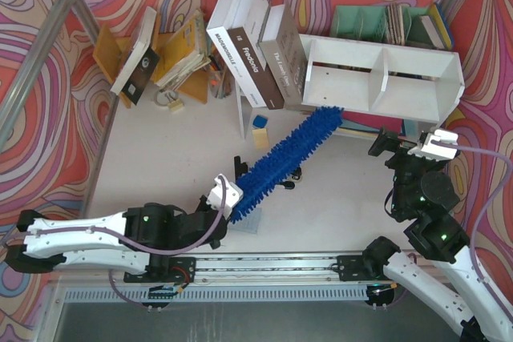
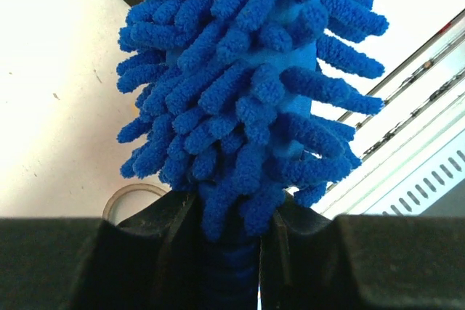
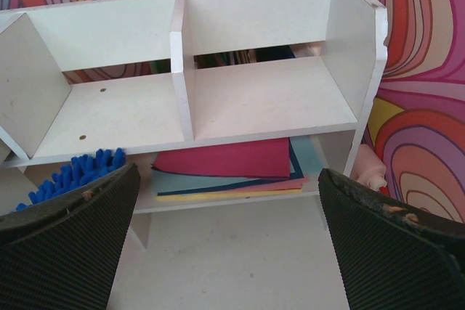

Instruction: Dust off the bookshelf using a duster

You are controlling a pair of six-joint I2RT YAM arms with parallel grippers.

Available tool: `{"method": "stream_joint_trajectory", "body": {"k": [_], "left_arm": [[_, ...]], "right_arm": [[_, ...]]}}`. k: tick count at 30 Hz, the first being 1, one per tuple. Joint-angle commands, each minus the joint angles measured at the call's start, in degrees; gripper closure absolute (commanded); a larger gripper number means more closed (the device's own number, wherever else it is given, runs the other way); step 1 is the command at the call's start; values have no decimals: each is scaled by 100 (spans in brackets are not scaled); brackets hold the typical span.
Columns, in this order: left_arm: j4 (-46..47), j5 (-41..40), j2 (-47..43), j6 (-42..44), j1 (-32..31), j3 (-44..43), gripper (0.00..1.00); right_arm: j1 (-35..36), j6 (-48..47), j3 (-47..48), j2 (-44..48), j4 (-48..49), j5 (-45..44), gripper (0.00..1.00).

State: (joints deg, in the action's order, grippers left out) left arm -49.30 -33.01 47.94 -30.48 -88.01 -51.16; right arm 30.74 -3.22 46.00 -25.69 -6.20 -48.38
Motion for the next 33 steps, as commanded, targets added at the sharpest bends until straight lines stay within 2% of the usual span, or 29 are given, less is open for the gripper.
{"method": "stream_joint_trajectory", "body": {"k": [1,10,15,21,27,33], "left_arm": [[-136,-354,174,-494,25,267,100],[562,161,1120,-685,31,649,100],[567,152,1407,-613,99,600,100],[234,-123,994,-301,143,133,100],[252,-241,265,-88,146,103,100],[163,66,617,-371,143,344,100]], "right_arm": [[2,-71,-16,-29,225,-110,1],[2,-60,-20,-6,215,-112,1],[2,-46,-13,3,207,-96,1],[2,-50,-21,20,198,-101,1],[4,-49,-24,68,198,-119,1],[2,-61,-29,44,207,-104,1]]}}
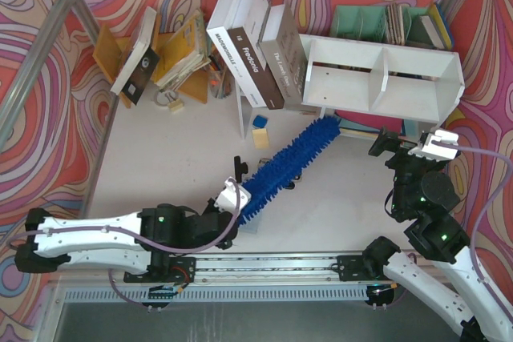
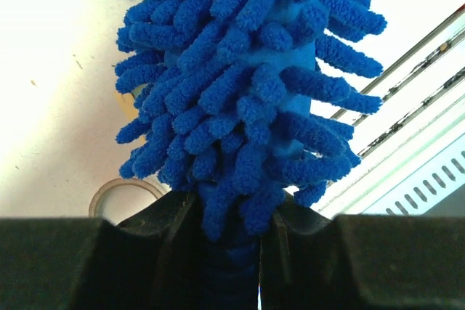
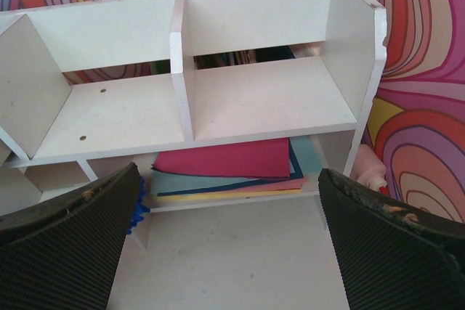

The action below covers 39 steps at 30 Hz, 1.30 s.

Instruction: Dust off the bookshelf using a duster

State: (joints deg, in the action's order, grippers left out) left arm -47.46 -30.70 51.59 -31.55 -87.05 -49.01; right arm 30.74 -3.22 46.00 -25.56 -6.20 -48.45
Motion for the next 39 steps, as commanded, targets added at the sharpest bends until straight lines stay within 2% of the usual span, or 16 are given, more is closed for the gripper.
{"method": "stream_joint_trajectory", "body": {"k": [1,7,10,17,20,33,39], "left_arm": [[26,-104,360,-321,45,188,100],[330,296,1103,-531,86,427,100],[233,142,1268,-577,91,289,100],[173,-215,180,-357,86,225,100],[-193,-302,-22,-381,91,96,100],[-2241,-714,172,-1058,89,-1107,100],[-2431,-1051,-471,-1296,91,-1206,100]], "right_arm": [[2,-58,-25,18,207,-93,1],[2,-55,-20,1,211,-86,1],[2,-46,-18,-3,200,-87,1],[6,-61,-29,33,213,-95,1],[3,-73,-36,39,224,-94,1],[4,-64,-20,-89,251,-69,1],[7,-58,-29,-73,258,-63,1]]}}
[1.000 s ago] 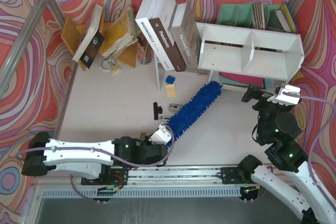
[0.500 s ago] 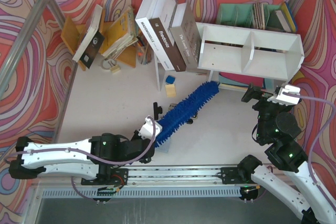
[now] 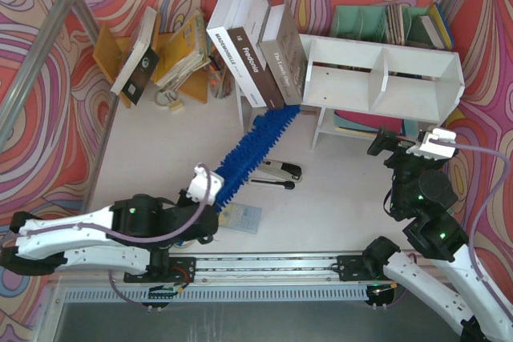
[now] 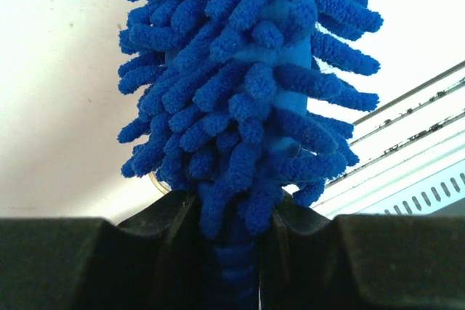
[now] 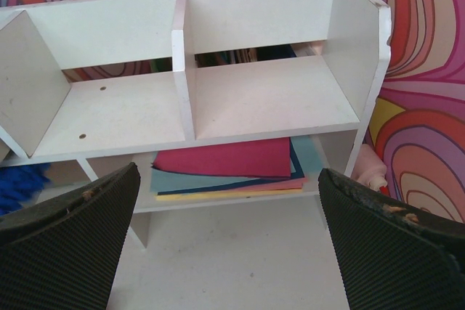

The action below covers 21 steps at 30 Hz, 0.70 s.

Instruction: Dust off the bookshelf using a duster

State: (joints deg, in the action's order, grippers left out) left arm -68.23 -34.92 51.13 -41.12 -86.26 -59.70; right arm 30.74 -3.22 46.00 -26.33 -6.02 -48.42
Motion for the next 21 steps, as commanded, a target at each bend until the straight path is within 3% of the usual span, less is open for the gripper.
{"method": "stream_joint_trajectory", "body": {"k": [1,8,13,21], "left_arm": [[-244,-682,-467,-331,9,-105,100],[769,-1331,-191,-448,116,190,100],[2144,-1487,222,-465,375,651,100],[2883,-1823,849,-830,792,781,100]], "right_arm": [[3,-63,-26,5,234,-62,1],[2,-18,-23,103,207,-60,1],[4,2,-38,185,176,-30,1],[3,129,16,160,91,108,1]]}}
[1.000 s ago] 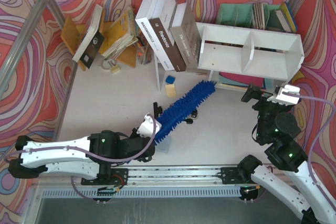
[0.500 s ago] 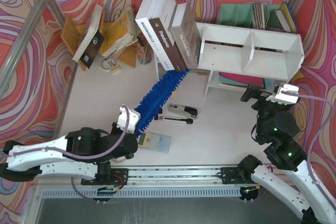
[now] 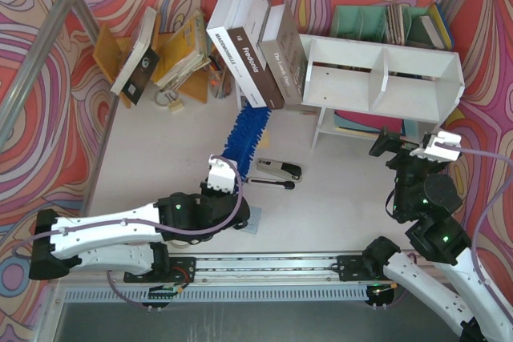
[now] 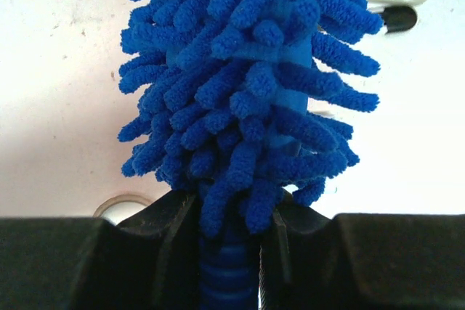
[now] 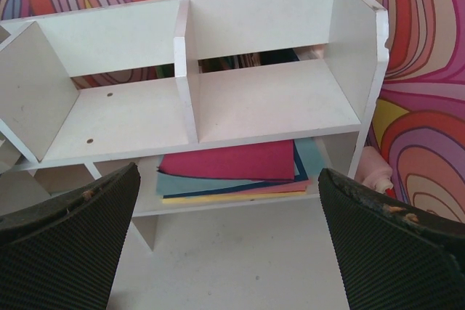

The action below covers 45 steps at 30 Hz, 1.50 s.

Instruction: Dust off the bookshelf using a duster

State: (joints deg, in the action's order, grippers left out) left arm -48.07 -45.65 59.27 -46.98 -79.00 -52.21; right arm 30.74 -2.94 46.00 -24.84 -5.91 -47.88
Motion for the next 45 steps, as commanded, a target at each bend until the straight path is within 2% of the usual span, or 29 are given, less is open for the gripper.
{"method": "stream_joint_trajectory", "body": {"k": [1,5,9,21,33,37,41,45], "left_arm": [[1060,-752,6,-151,73,81,100],[1585,-687,-110,-32,229,314,100],[1717,-441,-130,-57,507,412,100],[2002,-143,160,429,535,283,100],[3257,1285,1089,1555,531,-257,100],[3285,1652,1494,1701,472,-568,100],[3287,1627,1640,1645,436,-658,100],[3138,1164,1308,1438,430,-345,100]], "right_arm": [[2,120,33,-6,60,66,1],[2,305,238,-219,-171,107,1],[2,327,334,-498,-236,121,1],[3,78,108,-510,118,16,1],[3,19,33,-458,173,7,1],[6,0,29,-459,188,12,1],[2,4,33,-483,188,16,1],[2,-3,26,-487,187,24,1]]}}
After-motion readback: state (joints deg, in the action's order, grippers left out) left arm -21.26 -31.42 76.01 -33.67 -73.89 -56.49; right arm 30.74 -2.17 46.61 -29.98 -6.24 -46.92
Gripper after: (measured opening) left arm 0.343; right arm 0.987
